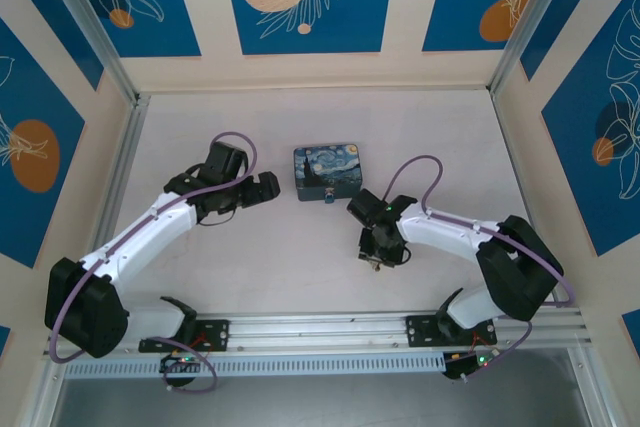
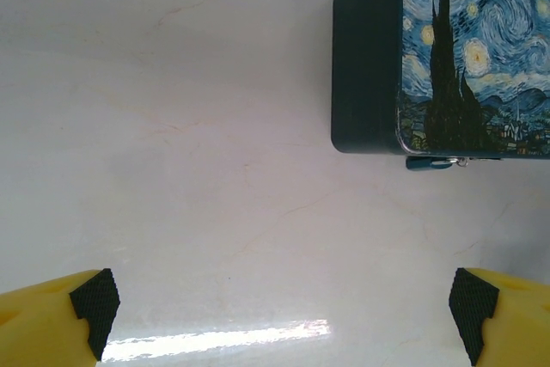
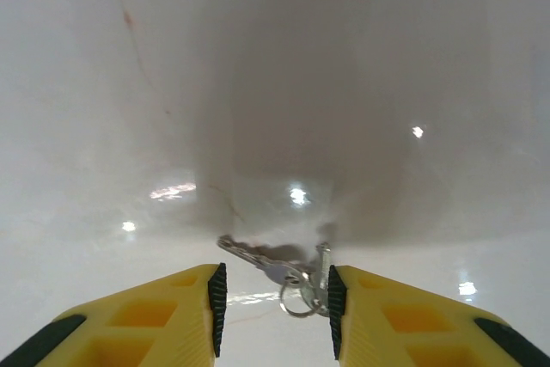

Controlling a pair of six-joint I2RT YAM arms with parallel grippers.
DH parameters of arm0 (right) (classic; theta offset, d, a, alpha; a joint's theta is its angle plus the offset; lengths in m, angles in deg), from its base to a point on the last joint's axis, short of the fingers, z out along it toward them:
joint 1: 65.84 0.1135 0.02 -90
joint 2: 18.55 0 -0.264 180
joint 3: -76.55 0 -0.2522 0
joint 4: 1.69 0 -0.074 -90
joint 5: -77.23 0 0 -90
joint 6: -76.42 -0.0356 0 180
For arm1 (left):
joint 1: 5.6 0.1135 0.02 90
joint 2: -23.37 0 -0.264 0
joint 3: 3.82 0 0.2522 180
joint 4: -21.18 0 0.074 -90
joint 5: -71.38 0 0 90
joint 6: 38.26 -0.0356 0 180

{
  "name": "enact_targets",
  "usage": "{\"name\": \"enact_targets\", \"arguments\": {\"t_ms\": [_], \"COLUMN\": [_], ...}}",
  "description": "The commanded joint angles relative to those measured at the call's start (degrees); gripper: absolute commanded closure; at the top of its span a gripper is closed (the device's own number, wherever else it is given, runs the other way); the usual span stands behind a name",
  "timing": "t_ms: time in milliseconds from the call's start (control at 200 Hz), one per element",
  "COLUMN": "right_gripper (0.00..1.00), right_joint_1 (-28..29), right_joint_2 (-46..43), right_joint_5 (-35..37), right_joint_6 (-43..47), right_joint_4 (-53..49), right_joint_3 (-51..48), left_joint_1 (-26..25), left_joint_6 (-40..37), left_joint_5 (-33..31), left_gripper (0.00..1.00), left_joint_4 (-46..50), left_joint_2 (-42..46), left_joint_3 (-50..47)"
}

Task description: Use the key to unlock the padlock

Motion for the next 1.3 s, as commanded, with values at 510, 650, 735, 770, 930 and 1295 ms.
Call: {"name": "enact_targets", "arguments": {"t_ms": [510,650,735,770,930,1295], "right_gripper": [0.61,0.68,0.73,0.76,0.94,1.0], "right_joint_1": [-0.01,-0.05,0.04,0.04,-0.16,-6.73], "right_joint_2": [0.85,1.94,1.77,1.53,-0.7,-14.73], "right_joint_5": [-3.16,-3.65,-3.87,-3.96,-3.79,-9.32], "right_joint_6": [-1.3,-1.21,-1.21,-1.27,-1.56,9.29], "right_joint_4": [2.6,3.43,3.54,3.46,3.35,8.17], "right_joint_3": [-3.22,-3.11,-3.36,-3.66,-4.88,-4.18], "left_joint_1": [0.77,0.75,0.75,0.79,0.71,0.7], "left_joint_6": [1.08,1.17,1.31,1.33,1.52,4.5], "left_joint_5": [1.53,1.44,1.44,1.42,1.75,8.73], "left_gripper": [0.0,0.0,0.0,0.0,0.0,0.0], "left_joint_4": [-0.39,-0.3,-0.21,-0.19,-0.3,-4.22], "left_joint_2": [-1.09,-0.98,-0.92,-0.92,-0.86,-1.34], "left_joint_3": [0.36,0.37,0.37,0.37,0.31,0.05]}}
